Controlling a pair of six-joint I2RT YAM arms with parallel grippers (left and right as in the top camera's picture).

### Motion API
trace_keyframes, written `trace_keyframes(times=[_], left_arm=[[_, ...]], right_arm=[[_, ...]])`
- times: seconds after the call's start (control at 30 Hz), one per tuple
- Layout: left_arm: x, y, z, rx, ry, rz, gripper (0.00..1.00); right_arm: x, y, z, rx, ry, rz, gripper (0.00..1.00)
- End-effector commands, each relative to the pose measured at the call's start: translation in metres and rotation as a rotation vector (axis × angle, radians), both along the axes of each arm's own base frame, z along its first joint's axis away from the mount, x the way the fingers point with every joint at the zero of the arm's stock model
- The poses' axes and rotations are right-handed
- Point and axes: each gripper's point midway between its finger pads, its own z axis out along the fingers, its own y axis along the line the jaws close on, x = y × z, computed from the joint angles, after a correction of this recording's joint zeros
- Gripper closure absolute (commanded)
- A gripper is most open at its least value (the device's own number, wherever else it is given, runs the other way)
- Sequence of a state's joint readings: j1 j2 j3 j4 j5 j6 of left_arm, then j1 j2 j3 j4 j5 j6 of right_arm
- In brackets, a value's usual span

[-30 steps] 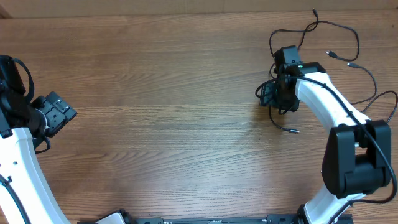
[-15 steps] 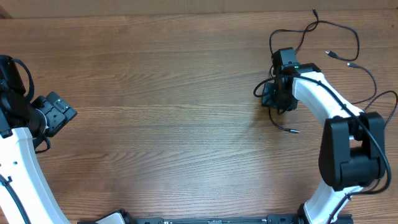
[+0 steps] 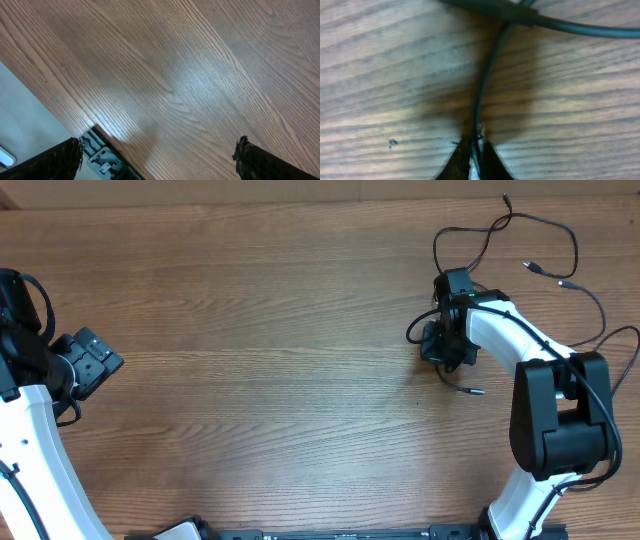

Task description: Untangle cables

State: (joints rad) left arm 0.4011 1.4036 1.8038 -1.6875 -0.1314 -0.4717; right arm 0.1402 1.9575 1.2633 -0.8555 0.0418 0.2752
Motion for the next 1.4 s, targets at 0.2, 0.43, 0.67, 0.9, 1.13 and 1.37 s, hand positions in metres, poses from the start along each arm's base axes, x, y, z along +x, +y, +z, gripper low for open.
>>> trace_keyframes(times=[0.2,0.43,0.67,0.9,1.13,1.37], left_arm=[[-0.001,0.001,-0.002,-0.007,0.003,0.018,0.01],[-0.001,0.001,-0.002,-0.007,0.003,0.018,0.00],[-0.001,0.001,-0.002,-0.007,0.003,0.018,0.01],[-0.001,0.001,-0.002,-0.007,0.003,0.018,0.00],[-0.001,0.001,-0.002,-0.007,0.003,0.018,0.00],[-0.001,0.001,-0.002,-0.007,0.003,0.018,0.00]], right_arm=[[-0.025,-0.007,-0.006,-0.026,0.110,-0.003,0.96],[-0.048,-0.019,0.008,-0.037,0.188,-0.044,0.96],[-0.072,-0.036,0.023,-0.045,0.269,-0.091,0.96],[-0.090,-0.049,0.027,-0.044,0.347,-0.161,0.96],[-0.098,-0.048,0.033,-0.046,0.368,-0.193,0.96],[-0.101,-0.048,0.047,-0.044,0.348,-0.217,0.96]])
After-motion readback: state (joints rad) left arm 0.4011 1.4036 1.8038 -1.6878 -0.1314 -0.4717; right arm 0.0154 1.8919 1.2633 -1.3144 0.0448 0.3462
